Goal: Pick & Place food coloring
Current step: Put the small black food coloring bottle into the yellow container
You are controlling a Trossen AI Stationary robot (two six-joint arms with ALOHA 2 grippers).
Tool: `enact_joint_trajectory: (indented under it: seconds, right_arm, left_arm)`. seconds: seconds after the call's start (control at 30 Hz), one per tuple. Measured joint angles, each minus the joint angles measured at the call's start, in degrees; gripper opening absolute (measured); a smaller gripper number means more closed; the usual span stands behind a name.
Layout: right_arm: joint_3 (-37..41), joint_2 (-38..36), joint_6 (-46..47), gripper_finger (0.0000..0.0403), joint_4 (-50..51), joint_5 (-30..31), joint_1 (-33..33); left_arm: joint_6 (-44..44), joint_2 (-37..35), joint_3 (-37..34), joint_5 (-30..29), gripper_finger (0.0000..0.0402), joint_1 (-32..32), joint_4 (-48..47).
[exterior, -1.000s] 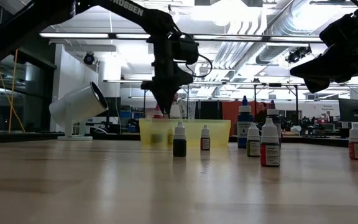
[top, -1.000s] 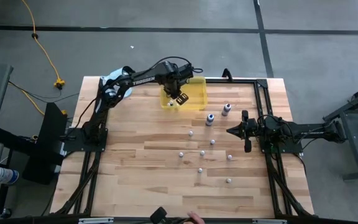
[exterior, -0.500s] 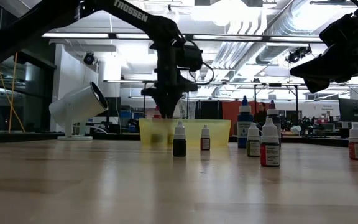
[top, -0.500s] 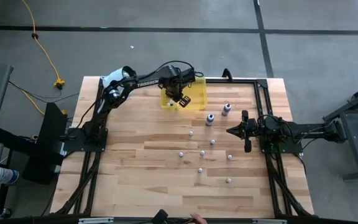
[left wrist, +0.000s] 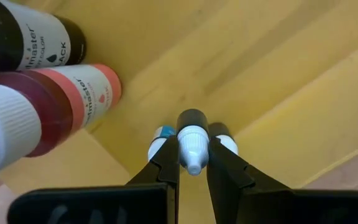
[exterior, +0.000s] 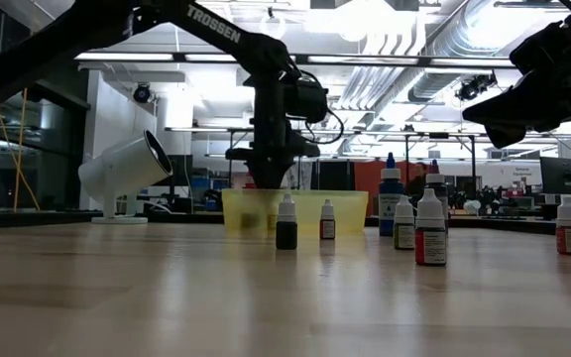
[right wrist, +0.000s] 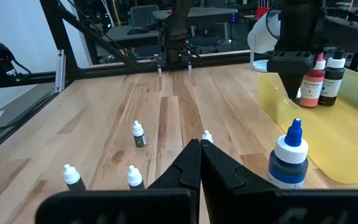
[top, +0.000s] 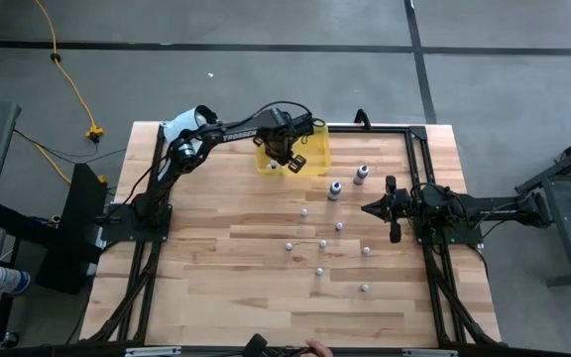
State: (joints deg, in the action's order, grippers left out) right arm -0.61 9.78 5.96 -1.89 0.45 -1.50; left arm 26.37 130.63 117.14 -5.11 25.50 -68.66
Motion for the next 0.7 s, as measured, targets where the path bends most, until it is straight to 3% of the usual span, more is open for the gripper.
enact_joint_trajectory:
  seconds: [0.7]
  right_arm:
    - [0.0,0.0,0.0,0.0,0.0,0.02,-0.02]
  left_arm:
    - [2.05,-0.02,0.0,0.94,0.0039,0.81,-0.26]
